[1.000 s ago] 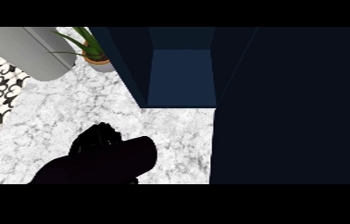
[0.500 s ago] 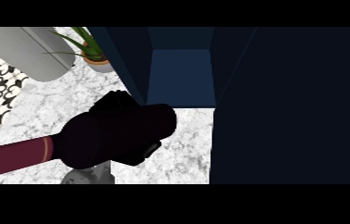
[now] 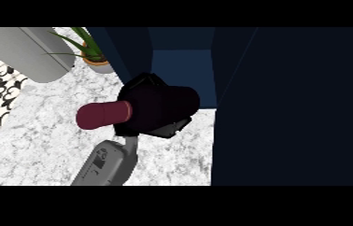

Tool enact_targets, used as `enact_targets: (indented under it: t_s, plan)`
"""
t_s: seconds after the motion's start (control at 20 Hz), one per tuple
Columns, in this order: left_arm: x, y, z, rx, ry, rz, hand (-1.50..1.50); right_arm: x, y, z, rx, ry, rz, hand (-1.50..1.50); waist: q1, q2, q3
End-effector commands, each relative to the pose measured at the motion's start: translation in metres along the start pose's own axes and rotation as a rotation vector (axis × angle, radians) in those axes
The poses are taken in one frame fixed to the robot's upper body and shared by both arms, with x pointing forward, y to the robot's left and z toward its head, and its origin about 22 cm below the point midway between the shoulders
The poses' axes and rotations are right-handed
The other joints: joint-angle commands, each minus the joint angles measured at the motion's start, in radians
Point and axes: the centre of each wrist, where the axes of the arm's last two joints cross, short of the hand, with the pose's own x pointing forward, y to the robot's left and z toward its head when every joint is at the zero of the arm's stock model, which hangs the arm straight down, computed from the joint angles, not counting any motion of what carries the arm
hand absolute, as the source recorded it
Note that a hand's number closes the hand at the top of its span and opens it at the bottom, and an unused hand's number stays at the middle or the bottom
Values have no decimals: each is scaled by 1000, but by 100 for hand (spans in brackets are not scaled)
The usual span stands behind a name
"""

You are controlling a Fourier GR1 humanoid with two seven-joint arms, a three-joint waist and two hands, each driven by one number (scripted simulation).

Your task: Pick up the wine, place it into the cabinet and close the cabinet

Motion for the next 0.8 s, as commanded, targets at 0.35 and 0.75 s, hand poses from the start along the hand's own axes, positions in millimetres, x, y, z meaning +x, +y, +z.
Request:
enact_targets:
  t_s: [0.35, 0.75]
  plan:
    - [-46, -22, -5, 31, 66, -47, 150, -10, -9, 0, -9, -1, -13, -150, -3, 1, 0]
    - [-70, -3, 10, 71, 105, -48, 150, -5, 10, 5, -12, -5, 5, -150, 3, -1, 0]
